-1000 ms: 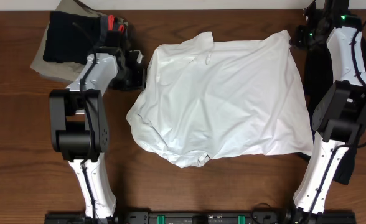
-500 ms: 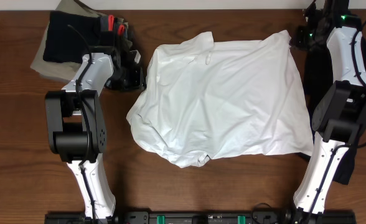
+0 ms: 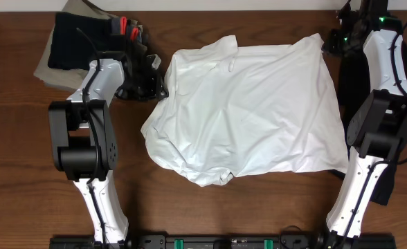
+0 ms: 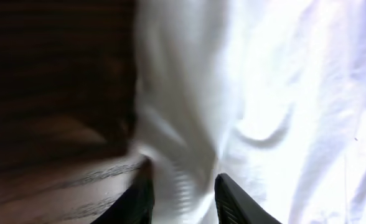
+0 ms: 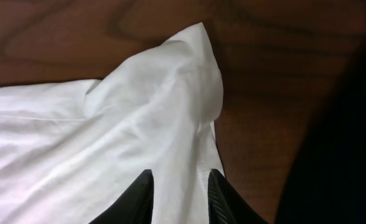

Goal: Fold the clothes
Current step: 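Grasp the T-shirt's left edge with the left gripper and smooth it leftward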

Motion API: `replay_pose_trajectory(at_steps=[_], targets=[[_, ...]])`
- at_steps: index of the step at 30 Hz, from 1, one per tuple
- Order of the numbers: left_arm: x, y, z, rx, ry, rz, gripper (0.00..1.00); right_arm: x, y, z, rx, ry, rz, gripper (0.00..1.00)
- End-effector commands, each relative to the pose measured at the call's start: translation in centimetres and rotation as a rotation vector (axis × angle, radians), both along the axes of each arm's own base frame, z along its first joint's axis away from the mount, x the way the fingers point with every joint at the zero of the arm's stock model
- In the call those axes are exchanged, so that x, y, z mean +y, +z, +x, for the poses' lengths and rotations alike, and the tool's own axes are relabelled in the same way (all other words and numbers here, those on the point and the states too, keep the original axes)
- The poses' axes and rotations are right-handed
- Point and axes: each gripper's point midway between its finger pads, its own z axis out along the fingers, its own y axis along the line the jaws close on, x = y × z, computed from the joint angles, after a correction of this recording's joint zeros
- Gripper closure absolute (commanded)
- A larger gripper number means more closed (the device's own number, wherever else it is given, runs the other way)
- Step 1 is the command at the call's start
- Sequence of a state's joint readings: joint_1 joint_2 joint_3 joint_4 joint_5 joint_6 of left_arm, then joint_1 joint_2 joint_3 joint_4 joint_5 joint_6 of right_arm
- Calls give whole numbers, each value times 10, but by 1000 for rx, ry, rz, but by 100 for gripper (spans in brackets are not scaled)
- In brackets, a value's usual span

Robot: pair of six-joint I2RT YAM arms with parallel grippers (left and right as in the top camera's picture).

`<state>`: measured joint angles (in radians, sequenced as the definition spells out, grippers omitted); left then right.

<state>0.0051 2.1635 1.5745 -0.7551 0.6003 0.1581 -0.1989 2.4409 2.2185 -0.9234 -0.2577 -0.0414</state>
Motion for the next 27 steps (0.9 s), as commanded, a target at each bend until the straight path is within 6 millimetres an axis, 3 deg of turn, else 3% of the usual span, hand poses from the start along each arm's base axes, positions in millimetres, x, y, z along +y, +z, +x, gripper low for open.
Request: replay_pose_trajectory(at_steps=[1,9,12,15,17,19,22,27], targets=[[-4,20,5,-67,-47,-34,65,3,22,3,-44,22,-8,73],[7,-11,1,-10,-37,43,66,5,22,1,-35,25,-6,72],[23,-26,2,11,-1,138,67,7,21,1,-34,28,-6,72],[46,-34,8,24,90,267,77,7,21,1,-34,29,-6,72],[61,-36,13,23,160,343,90,7,21,1,-34,30,-6,72],[76,-37,18,18,225,403,94,8,21,1,-33,31,-6,72],[91,-35,24,5,291,448,94,8,21,1,-33,31,-6,72],[98,-29,35,-29,320,444,92,7,21,1,-34,31,-8,72]])
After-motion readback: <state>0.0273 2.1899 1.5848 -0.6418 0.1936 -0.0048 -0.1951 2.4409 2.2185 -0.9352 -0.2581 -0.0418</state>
